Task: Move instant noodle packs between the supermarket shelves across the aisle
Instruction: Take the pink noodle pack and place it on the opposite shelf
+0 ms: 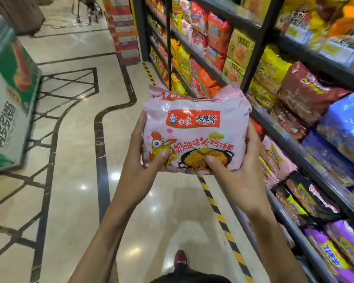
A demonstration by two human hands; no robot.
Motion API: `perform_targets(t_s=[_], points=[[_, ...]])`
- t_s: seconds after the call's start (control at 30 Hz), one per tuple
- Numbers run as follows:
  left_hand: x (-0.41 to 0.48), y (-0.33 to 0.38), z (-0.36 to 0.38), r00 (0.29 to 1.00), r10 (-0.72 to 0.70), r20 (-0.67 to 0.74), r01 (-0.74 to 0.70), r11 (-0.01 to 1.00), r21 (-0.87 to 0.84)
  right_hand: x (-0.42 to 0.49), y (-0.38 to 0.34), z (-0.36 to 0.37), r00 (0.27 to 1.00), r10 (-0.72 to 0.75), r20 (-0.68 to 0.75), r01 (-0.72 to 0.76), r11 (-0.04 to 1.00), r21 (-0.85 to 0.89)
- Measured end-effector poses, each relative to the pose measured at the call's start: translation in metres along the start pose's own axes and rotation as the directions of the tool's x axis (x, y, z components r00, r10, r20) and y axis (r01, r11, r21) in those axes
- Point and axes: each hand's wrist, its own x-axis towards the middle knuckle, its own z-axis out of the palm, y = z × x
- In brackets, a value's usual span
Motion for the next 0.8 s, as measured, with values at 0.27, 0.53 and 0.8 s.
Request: perform_targets(t_s=[0.27, 0.53, 0.8], points=[[0.104, -0.025, -0.011, 0.995, -0.006, -0.096, 0.01, 0.999, 0.037, 0.125, 0.026, 0.035, 0.995, -0.005, 0.095, 0.004, 1.0, 0.013], [0.205, -0.059, -0.047, 0.991, -0.026, -0.13, 0.032, 0.999, 0.042, 0.234, 0.048, 0.094, 0.977, 0.016, 0.211, -0.034, 0.996, 0.08], [0.368, -0.113, -0.123, 0.989, -0.023, -0.143, 0.028, 0.999, 0.035, 0.378, 0.056, 0.191, 0.971, 0.022, 0.237, -0.001, 0.996, -0.087]])
